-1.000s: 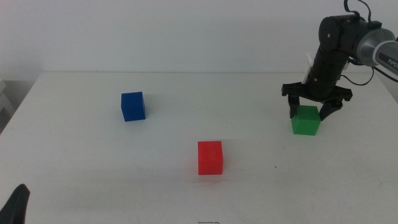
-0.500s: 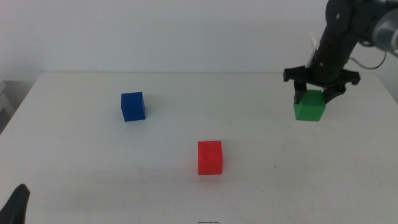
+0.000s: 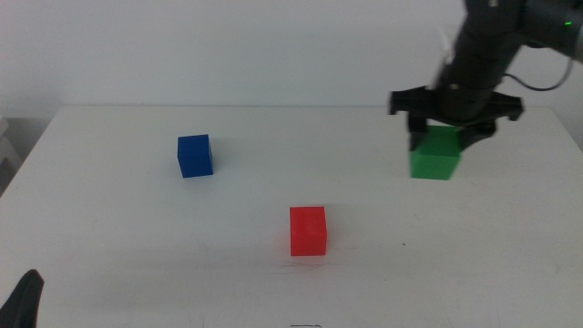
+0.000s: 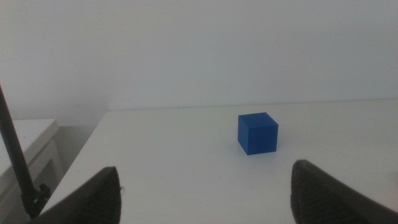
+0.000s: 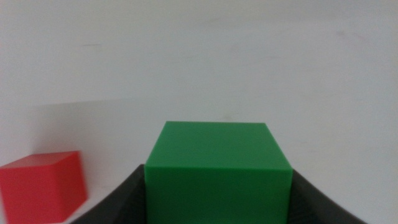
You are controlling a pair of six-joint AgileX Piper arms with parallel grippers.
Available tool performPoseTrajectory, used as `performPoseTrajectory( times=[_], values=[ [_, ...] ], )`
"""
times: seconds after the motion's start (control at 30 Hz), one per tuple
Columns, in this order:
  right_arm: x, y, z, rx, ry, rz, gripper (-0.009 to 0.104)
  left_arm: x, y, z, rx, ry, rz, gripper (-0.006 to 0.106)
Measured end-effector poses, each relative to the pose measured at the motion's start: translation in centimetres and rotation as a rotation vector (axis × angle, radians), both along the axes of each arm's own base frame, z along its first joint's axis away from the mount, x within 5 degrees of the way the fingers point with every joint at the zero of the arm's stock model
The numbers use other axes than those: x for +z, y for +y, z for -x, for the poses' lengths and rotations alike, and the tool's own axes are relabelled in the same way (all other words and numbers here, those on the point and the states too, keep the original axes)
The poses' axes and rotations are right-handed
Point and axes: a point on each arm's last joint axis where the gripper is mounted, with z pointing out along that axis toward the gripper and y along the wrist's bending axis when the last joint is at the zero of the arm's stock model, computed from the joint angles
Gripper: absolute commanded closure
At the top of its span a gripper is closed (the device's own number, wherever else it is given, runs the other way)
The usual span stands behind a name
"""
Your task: Stack red cubes first, then green, then blue cubes in a specific spot.
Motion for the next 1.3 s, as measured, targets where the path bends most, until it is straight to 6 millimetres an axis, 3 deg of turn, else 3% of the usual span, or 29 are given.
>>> performPoseTrajectory(
  times=[0.23, 0.67, 0.97, 1.3],
  values=[
    [0.3, 4.4, 1.8, 0.032, -0.014, -0.026, 0.096, 0.0, 0.0, 0.0, 0.0, 0.0, 0.0, 0.007],
    [-3.4, 11.7, 2.1, 0.119, 0.053, -0.046, 0.096, 0.0, 0.0, 0.0, 0.0, 0.0, 0.0, 0.007],
    [-5.4, 14.6, 1.5, 0.148, 0.075, -0.065, 0.096, 0.0, 0.0, 0.0, 0.0, 0.0, 0.0, 0.007],
    [-6.0, 15.0, 1.5, 0.171, 0.093, -0.072, 0.096, 0.0, 0.0, 0.0, 0.0, 0.0, 0.0, 0.007]
  ],
)
